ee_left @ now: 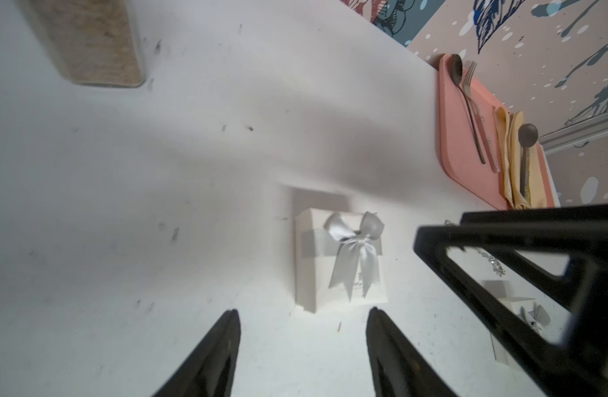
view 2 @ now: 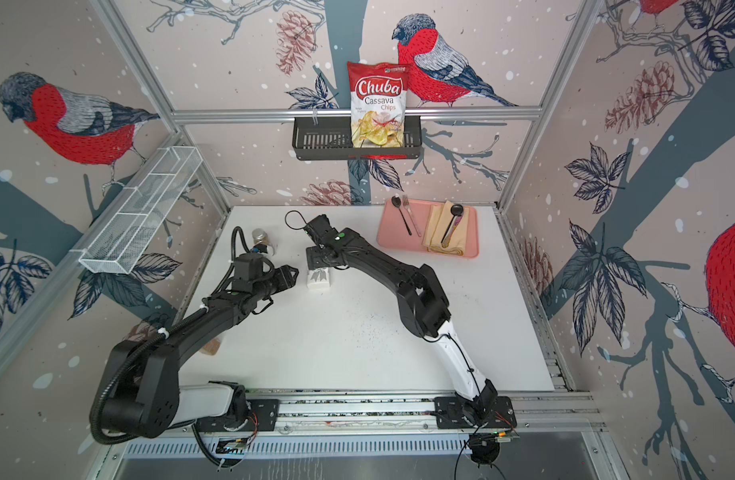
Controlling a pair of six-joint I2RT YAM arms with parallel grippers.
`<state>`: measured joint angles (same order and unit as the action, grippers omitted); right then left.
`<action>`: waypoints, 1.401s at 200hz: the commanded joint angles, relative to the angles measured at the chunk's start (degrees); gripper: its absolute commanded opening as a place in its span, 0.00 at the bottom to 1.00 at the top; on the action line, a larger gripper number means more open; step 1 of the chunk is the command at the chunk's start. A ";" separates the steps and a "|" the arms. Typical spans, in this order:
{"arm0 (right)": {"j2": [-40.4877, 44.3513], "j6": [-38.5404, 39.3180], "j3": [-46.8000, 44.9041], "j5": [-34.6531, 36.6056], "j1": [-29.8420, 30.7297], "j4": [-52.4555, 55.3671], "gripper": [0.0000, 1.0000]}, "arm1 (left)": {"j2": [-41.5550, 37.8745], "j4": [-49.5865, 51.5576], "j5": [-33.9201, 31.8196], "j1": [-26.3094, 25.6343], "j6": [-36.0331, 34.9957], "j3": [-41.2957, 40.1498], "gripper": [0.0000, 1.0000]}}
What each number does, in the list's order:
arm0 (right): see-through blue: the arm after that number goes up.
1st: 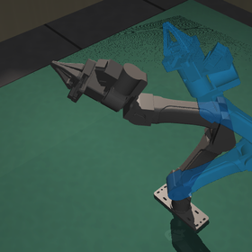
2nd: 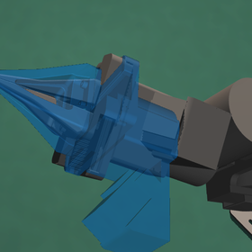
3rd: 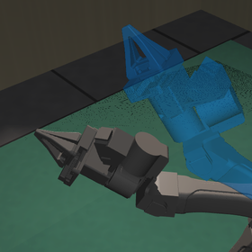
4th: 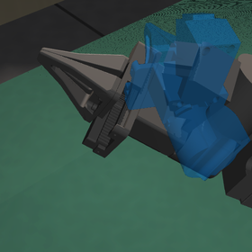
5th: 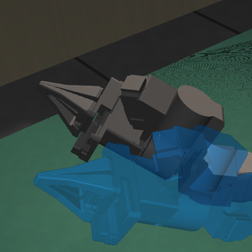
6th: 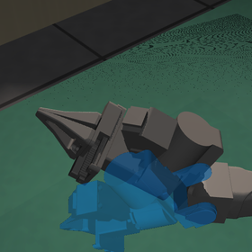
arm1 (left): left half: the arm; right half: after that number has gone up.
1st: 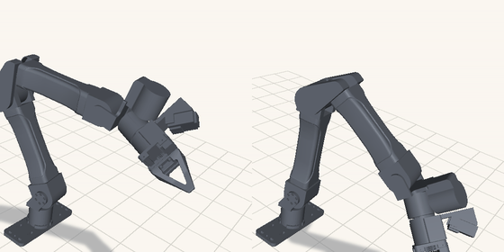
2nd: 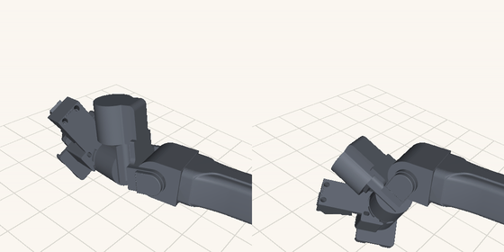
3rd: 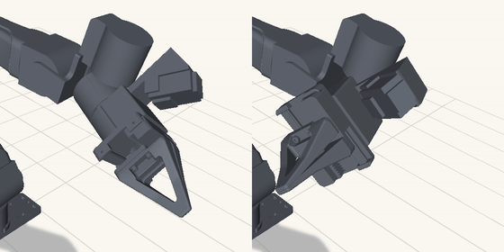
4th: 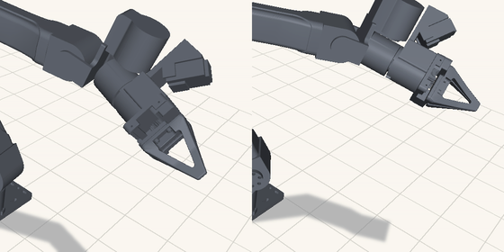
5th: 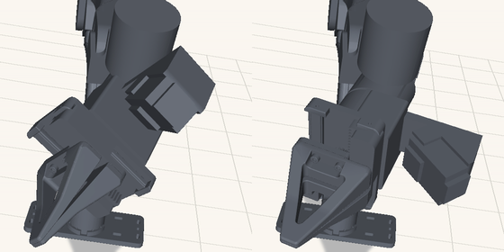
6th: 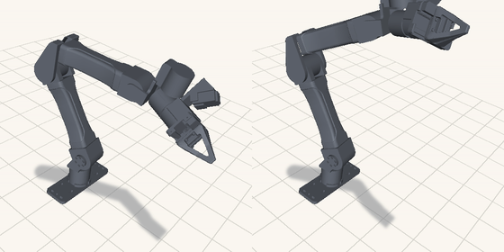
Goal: Take the necklace out of the lift-off lid jewelry box
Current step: Pick up the jewelry box from the center of the board.
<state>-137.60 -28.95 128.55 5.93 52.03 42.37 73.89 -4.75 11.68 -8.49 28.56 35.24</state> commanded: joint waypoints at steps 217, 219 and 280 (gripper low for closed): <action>-3.05 -3.19 -1.33 7.20 4.16 -0.68 0.70 | -6.01 -5.74 6.84 1.19 -0.42 -8.56 0.58; -2.63 -3.01 -2.06 7.06 4.25 -0.92 0.69 | -6.05 -5.82 6.90 1.20 -0.43 -8.58 0.58; 12.85 -0.95 -23.65 6.23 5.12 -8.71 0.66 | -10.70 -6.32 6.60 1.11 -2.27 -9.04 0.51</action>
<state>-130.15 -31.35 111.04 11.44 56.97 37.95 64.86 -8.71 18.17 -7.33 28.08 26.55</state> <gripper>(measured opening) 0.699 0.522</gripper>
